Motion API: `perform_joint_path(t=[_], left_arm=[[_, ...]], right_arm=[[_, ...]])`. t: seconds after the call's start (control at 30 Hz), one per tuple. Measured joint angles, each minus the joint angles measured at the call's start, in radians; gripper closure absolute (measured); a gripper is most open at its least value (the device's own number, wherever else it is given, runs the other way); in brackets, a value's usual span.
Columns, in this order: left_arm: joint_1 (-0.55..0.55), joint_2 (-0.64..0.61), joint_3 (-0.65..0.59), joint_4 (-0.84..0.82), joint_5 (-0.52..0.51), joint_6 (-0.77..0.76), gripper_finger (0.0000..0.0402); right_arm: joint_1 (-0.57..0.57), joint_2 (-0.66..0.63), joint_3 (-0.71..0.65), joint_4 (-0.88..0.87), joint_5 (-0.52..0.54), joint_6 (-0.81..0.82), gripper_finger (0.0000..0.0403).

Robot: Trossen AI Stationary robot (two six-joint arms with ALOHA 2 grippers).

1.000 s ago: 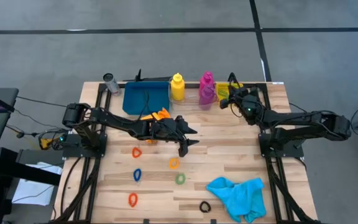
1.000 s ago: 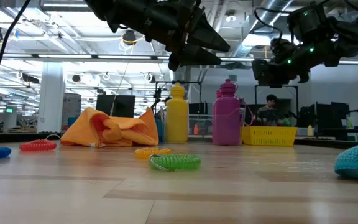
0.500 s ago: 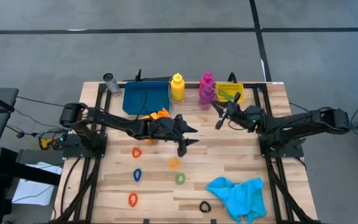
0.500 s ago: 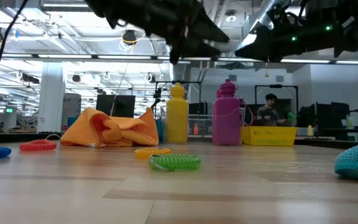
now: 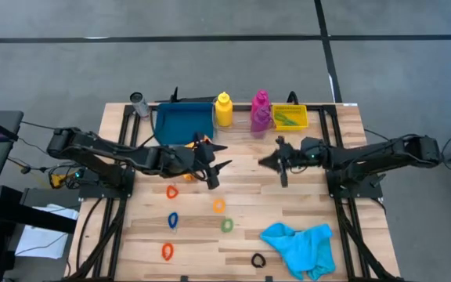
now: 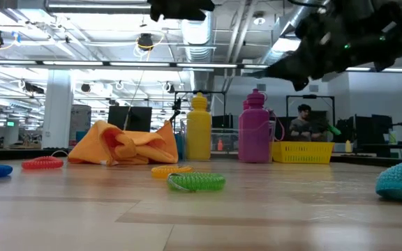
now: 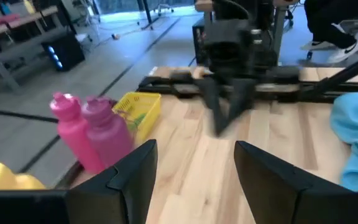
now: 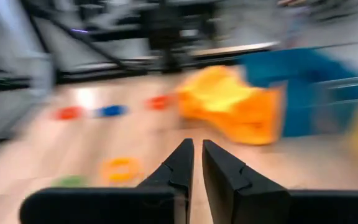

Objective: Pick & Place Sports Items
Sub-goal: Put the yellow spring keychain into the yellow bin

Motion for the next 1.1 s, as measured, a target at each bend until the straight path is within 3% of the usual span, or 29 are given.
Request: perform_joint_path(t=[0.1, 0.33, 0.5, 0.63, 0.87, 1.1], left_arm=[[0.003, -0.003, 0.000, -0.011, -0.001, 0.041, 0.0192], [0.009, -0.035, -0.001, -0.001, -0.005, 0.132, 0.0192], [0.009, -0.089, -0.001, 0.028, -0.036, 0.115, 0.0192], [0.009, -0.114, 0.000, 0.028, -0.037, 0.059, 0.0192], [0.007, -0.077, 0.000, 0.021, -0.036, 0.051, 0.0192], [-0.011, -0.075, 0.000, -0.084, -0.036, -0.044, 0.0192]], right_arm=[[0.102, 0.015, 0.000, 0.004, 0.000, 0.076, 0.0375], [0.409, 0.176, -0.001, 0.065, 0.387, 0.091, 0.0375], [0.517, 0.359, -0.001, 0.279, 0.503, 0.063, 0.0375], [0.505, 0.485, 0.000, 0.409, 0.516, 0.056, 0.0375], [0.419, 0.604, 0.025, 0.444, 0.499, 0.049, 0.0375], [0.324, 0.684, 0.175, 0.381, 0.251, -0.088, 0.0375]])
